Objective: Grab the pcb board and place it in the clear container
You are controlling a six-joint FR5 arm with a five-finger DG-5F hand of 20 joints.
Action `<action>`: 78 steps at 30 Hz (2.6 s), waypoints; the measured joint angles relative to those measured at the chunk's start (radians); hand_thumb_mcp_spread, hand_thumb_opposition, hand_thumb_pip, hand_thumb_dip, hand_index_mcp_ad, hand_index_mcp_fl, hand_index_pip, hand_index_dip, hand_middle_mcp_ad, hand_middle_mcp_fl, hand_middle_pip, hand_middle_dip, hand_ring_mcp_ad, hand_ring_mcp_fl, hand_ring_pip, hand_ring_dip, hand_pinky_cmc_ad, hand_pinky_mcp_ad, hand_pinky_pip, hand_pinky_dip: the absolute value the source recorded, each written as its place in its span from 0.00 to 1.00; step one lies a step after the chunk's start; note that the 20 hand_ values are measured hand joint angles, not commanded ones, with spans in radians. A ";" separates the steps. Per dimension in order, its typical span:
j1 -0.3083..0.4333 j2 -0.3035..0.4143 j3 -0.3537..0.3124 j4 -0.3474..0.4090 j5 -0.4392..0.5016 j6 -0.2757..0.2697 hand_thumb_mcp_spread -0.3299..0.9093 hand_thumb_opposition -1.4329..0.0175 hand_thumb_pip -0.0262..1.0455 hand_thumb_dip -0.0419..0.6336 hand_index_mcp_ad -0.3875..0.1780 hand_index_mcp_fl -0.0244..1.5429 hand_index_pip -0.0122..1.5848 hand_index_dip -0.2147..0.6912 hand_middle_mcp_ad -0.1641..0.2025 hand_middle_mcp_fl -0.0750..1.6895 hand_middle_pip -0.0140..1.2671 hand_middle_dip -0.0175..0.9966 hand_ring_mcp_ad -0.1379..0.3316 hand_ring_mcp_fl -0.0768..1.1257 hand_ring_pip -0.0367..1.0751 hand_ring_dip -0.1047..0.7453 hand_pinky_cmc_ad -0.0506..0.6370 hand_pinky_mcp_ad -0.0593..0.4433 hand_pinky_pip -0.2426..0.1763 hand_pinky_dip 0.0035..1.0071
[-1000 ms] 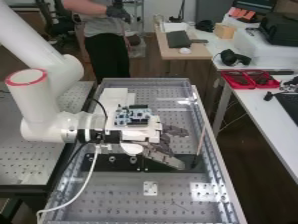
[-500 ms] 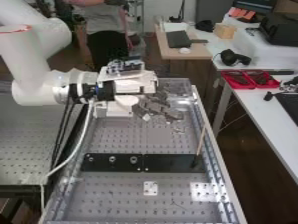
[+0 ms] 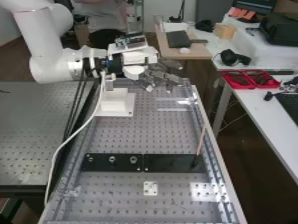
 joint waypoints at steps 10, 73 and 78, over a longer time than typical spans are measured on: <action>0.103 -0.043 0.067 0.000 -0.035 0.033 0.89 0.18 0.75 0.69 0.40 0.27 0.06 0.24 0.40 0.45 0.82 0.89 0.36 0.66 0.25 0.87 0.64 0.65 0.73 0.19; 0.152 -0.366 0.258 -0.001 -0.009 0.133 0.67 0.34 0.80 0.70 0.42 0.06 0.06 0.19 0.53 0.24 0.65 0.78 0.37 0.34 0.25 0.77 0.63 0.65 0.64 0.27; 0.146 -0.359 0.253 -0.001 -0.009 0.132 0.66 0.35 0.83 0.70 0.42 0.05 0.06 0.18 0.55 0.23 0.64 0.77 0.36 0.33 0.26 0.75 0.60 0.64 0.58 0.30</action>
